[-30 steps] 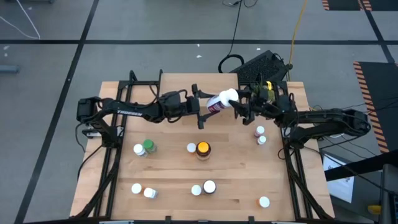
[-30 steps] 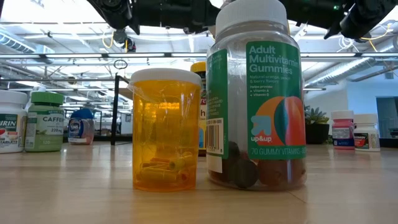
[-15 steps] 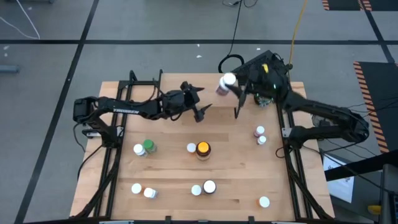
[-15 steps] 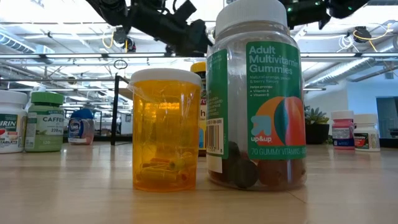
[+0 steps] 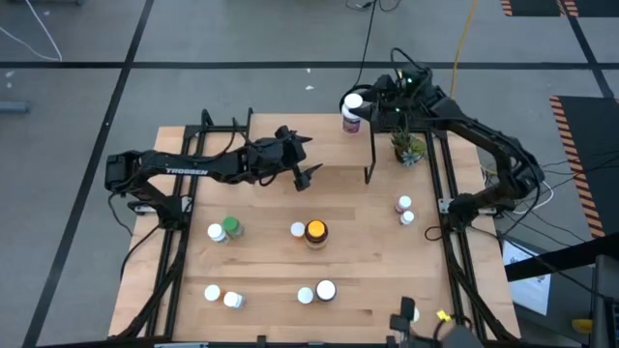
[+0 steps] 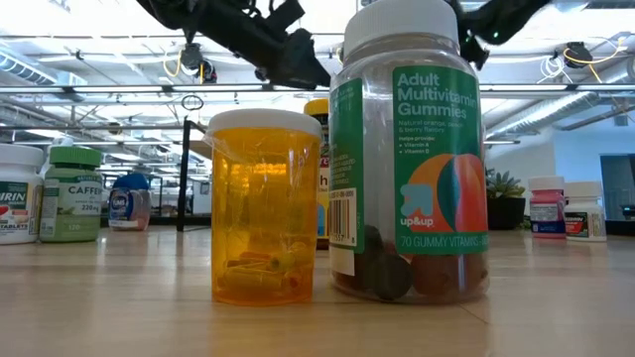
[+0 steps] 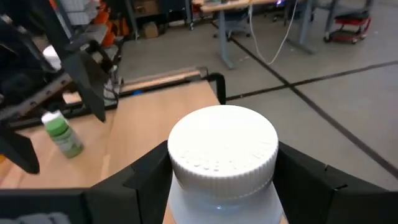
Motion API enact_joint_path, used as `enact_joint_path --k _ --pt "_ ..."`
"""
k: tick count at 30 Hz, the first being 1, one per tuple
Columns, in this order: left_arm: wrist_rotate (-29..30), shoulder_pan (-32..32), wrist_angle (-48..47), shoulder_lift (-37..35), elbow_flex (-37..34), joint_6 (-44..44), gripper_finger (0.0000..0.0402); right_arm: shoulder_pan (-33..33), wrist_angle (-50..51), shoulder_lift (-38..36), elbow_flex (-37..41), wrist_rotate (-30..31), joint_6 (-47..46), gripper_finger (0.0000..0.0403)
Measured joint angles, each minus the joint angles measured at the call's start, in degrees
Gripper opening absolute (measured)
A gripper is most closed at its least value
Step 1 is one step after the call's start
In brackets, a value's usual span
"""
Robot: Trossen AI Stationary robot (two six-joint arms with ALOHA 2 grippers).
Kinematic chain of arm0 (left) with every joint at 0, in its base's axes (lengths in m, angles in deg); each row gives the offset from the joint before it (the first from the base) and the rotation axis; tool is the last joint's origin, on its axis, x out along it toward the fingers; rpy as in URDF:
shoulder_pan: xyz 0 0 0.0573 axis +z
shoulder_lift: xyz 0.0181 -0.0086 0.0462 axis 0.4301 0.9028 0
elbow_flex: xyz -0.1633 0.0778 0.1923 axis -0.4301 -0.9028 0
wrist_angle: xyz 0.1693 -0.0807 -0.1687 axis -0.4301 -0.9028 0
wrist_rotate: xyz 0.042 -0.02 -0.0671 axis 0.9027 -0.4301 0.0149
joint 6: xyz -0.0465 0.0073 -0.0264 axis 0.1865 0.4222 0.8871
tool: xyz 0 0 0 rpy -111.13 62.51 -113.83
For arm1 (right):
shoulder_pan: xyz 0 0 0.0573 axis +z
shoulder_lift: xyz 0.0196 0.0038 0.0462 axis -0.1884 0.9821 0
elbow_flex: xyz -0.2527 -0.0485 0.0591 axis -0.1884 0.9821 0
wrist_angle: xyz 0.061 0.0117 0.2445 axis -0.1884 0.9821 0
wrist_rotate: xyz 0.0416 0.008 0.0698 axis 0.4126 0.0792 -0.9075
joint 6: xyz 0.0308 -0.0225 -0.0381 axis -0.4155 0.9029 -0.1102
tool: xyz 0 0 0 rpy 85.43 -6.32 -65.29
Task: Pick and place medicine bottles onto shelf by color
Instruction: Put the white pill bottle on the shelf
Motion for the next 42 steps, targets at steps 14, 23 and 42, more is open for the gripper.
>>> enact_joint_path --k 14,23,42 --pt "-0.03 0.00 -1.58 0.01 0.00 0.25 0.0385 -4.21 0.22 3.78 -0.09 -9.04 8.03 0.0230" --pt "-0.05 0.00 -1.58 0.00 0.00 -0.10 0.0385 -5.18 0.39 3.53 0.15 -8.36 8.74 0.0245" --pt "-0.10 0.00 -0.85 0.01 0.00 -1.56 0.0386 -5.43 -1.12 3.37 1.64 -6.59 11.25 0.0281"
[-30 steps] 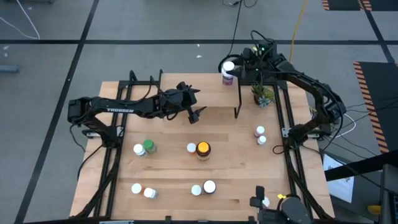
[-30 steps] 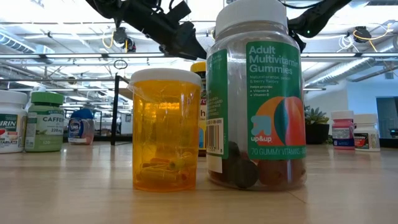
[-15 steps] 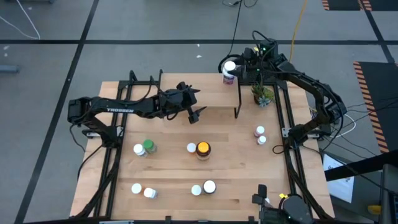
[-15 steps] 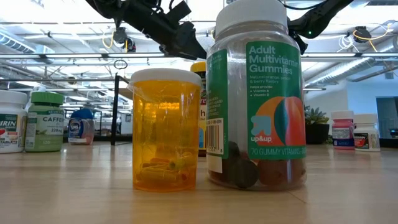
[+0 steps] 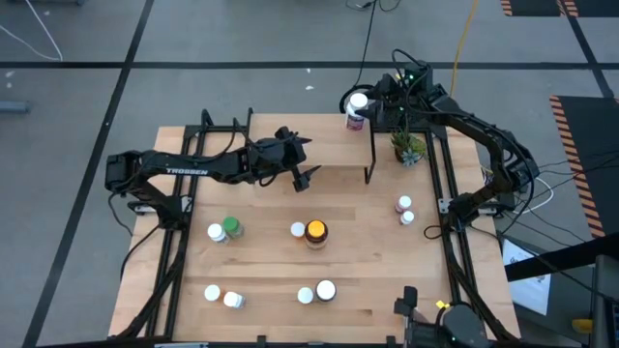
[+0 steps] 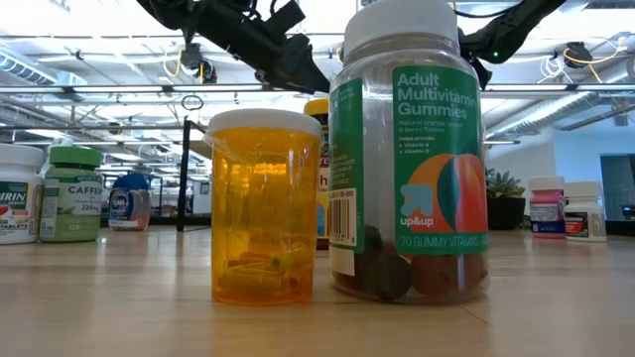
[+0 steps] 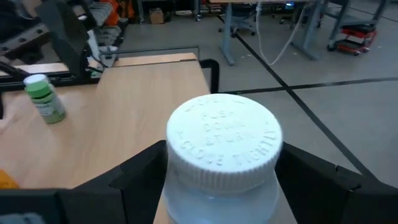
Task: Pick and place medicine bottles onto shelf by color
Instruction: Put the white pill bottle on the shelf, then put the yellow pill bottle on the shelf
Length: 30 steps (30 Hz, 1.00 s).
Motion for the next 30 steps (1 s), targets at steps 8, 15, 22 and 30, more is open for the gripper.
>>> enact_joint_path --k 8,15,22,30 --pt "-0.01 0.00 0.80 0.01 -0.02 -1.58 0.0386 -0.24 0.25 -3.28 0.00 -2.57 -0.20 0.0284" --pt "0.00 0.00 1.01 0.01 -0.02 -2.06 0.0386 -0.35 1.40 -9.28 0.00 -2.15 -1.04 0.0284" --pt "0.35 -1.50 0.97 0.01 -0.02 -2.01 0.0385 1.96 8.01 -16.97 0.00 -1.45 -1.72 0.0284" --pt "0.62 -3.97 0.24 -1.00 -0.11 -3.23 0.0385 16.12 27.71 -25.42 0.00 15.53 4.10 0.0273"
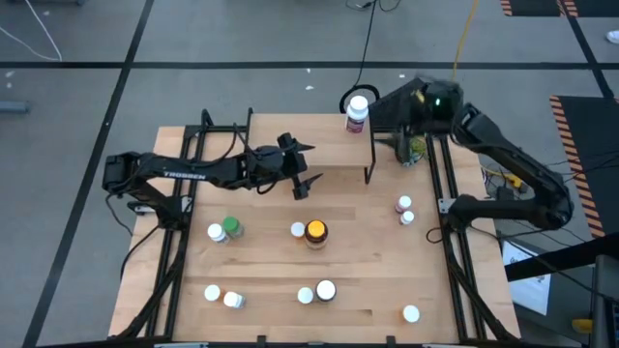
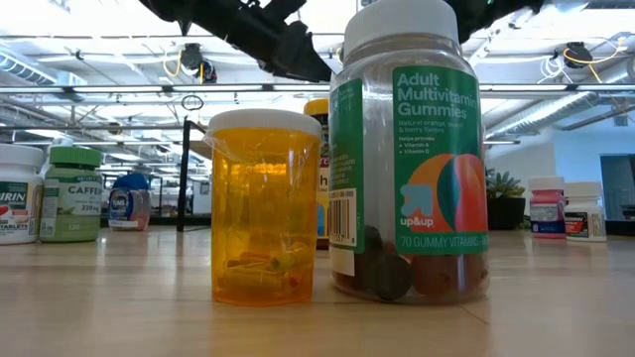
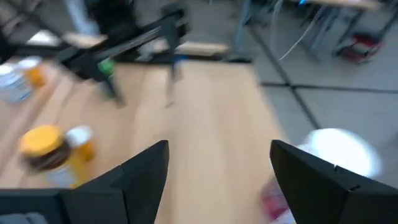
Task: Pick and place medicine bottles onto shelf by color
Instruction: Put the yellow pill bottle on the shelf
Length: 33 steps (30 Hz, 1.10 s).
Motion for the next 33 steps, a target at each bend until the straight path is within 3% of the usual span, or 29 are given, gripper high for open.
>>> enact_joint_path --k 7,12,17,20,23,27,33 --pt "0.00 -2.22 -2.90 -0.22 0.00 0.61 0.0385 18.05 8.63 -2.08 0.41 12.78 -6.13 0.0271" --pt "-0.01 -3.42 -4.70 -0.22 0.00 2.19 0.0385 29.59 8.57 -2.30 6.34 18.59 -13.03 0.0271" --pt "0.20 -3.63 -4.60 -0.22 0.00 3.24 0.0385 39.47 3.09 -2.78 16.90 31.86 -22.37 0.0271" --pt "0.54 -3.59 -4.53 -0.22 0.00 3.24 0.0385 43.08 -5.20 -2.78 24.10 36.72 -25.22 0.0271" --pt "0.56 -3.61 -4.55 -0.22 0.00 3.07 0.0385 44.43 -17.43 -2.78 30.88 36.17 -25.45 0.0271" --pt "1.43 -3.61 -4.54 -0.24 0.02 3.07 0.0385 44.51 -33.91 -2.82 36.09 30.70 -27.63 0.0271" --pt "13.31 -3.54 -8.07 -3.58 0.07 5.67 0.0385 44.79 -45.41 0.41 37.66 30.54 -30.52 0.0274"
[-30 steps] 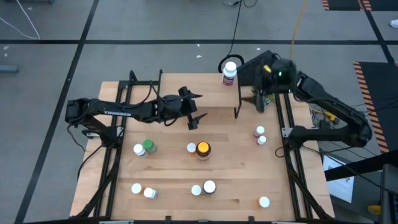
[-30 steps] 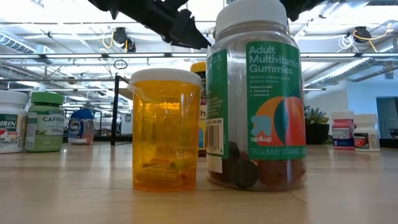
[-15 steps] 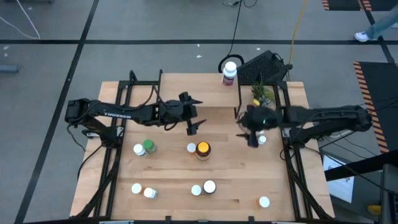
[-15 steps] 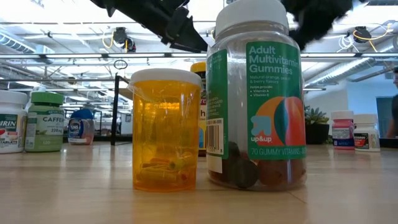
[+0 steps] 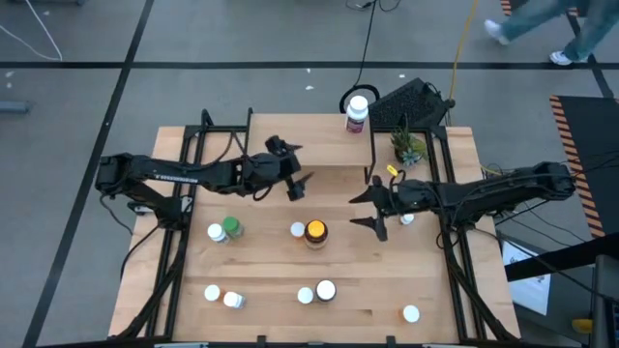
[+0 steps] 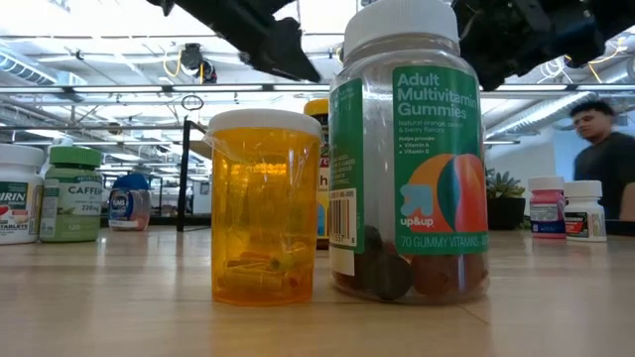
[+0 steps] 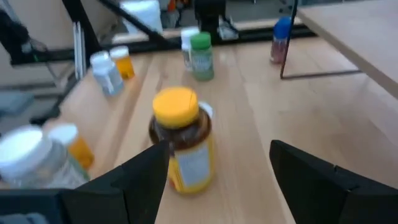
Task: Pick and place medicine bottles onto shelf by color
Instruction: Put the yellow pill bottle on the shelf
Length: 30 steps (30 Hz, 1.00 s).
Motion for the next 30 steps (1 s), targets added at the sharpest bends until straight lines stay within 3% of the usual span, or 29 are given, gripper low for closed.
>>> enact_joint_path --k 4,11,17,23,30 --pt "3.79 0.38 -3.34 -4.19 0.04 2.88 0.0385 1.47 -4.44 5.42 -1.13 -0.04 -1.78 0.0289" --pt "4.73 1.40 -10.91 -10.35 0.10 8.26 0.0385 5.27 -0.51 18.05 -12.79 1.97 3.33 0.0325" --pt "4.80 1.42 -16.66 -11.40 0.05 10.08 0.0385 7.00 4.46 25.53 -20.96 9.01 6.11 0.0349" --pt "4.80 1.44 -17.18 -11.39 0.04 10.27 0.0385 7.20 8.59 31.54 -25.87 8.75 5.38 0.0345" --pt "4.80 1.49 -17.29 -11.37 0.04 10.21 0.0385 7.32 8.97 31.35 -26.49 7.45 5.10 0.0317"
